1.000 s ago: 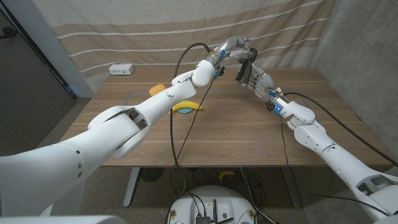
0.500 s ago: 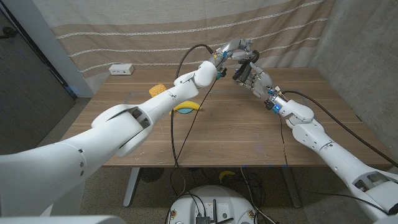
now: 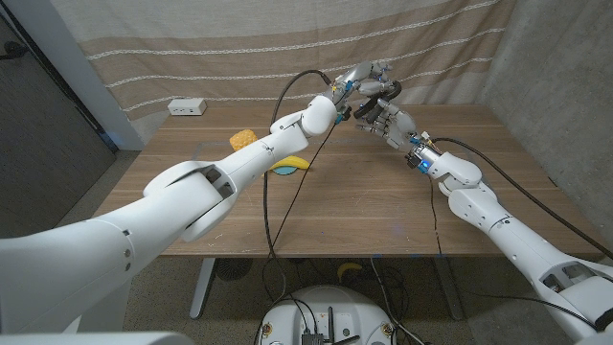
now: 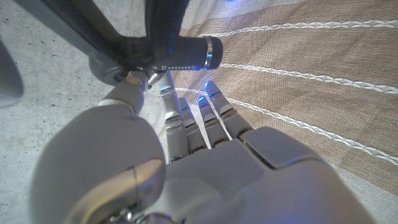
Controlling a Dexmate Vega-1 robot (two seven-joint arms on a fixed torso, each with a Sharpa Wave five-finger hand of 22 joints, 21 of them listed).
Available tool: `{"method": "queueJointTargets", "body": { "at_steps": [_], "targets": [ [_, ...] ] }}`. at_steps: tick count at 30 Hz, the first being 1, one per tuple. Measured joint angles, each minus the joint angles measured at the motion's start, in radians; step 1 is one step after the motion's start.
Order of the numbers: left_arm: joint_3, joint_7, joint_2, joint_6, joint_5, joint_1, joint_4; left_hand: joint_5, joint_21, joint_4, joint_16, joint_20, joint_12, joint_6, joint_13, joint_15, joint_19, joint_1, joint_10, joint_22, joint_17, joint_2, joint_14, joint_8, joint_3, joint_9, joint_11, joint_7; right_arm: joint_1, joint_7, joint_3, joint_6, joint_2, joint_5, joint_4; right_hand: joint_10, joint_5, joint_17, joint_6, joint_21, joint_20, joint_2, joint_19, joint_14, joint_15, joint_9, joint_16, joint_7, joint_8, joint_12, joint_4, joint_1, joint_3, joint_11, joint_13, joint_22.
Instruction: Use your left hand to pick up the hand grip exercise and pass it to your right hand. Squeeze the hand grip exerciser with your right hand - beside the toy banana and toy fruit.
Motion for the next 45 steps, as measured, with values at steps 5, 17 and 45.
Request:
{"method": "queueJointTargets", "body": {
  "at_steps": [5, 17, 45],
  "targets": [
    [-0.001, -0.007, 0.001, 0.003, -0.008, 0.003, -0.003, 0.003, 0.002, 0.0, 0.0, 0.0, 0.0, -0.004, 0.0, 0.0, 0.0, -0.004, 0.0, 0.0, 0.0, -0.004, 0.0, 0.0, 0.0, 0.0, 0.0, 0.0, -0.006, 0.012, 0.006, 0.002, 0.003, 0.015, -0.004, 0.029, 0.0, 0.031, 0.034, 0.015, -0.025, 0.01, 0.025, 0.071, -0.042, 0.0, 0.046, -0.012, 0.012, 0.008, -0.001, 0.055, 0.01, -0.021, 0.008, 0.015],
    [-0.006, -0.023, 0.015, -0.004, -0.02, 0.015, -0.015, 0.003, 0.004, 0.0, 0.0, 0.0, -0.005, -0.007, 0.0, 0.0, 0.0, -0.007, 0.0, 0.0, 0.0, -0.006, 0.0, 0.041, 0.0, 0.0, 0.0, 0.0, -0.025, 0.019, 0.026, -0.008, 0.016, 0.057, -0.019, 0.165, 0.0, 0.318, 0.156, 0.092, -0.068, 0.04, 0.009, 0.167, -0.059, 0.01, 0.285, -0.044, 0.048, 0.09, 0.004, 0.195, 0.012, -0.067, 0.092, 0.089],
    [-0.022, -0.039, 0.028, -0.198, -0.034, 0.02, 0.072, -0.006, 0.022, 0.0, 0.007, 0.0, -0.009, -0.036, 0.0, -0.005, 0.036, -0.033, -0.009, 0.0, 0.012, 0.02, 0.005, 0.041, 0.0, 0.0, -0.009, -0.022, -0.104, -0.197, 0.06, -0.067, -0.041, 0.007, -0.154, 0.5, 0.03, 0.91, 0.583, 0.372, -0.142, 0.067, 0.037, 0.231, -0.067, 0.218, 0.87, -0.064, 0.277, 0.67, 0.003, 0.478, 0.022, -0.139, 0.739, 0.248]
  ]
}}
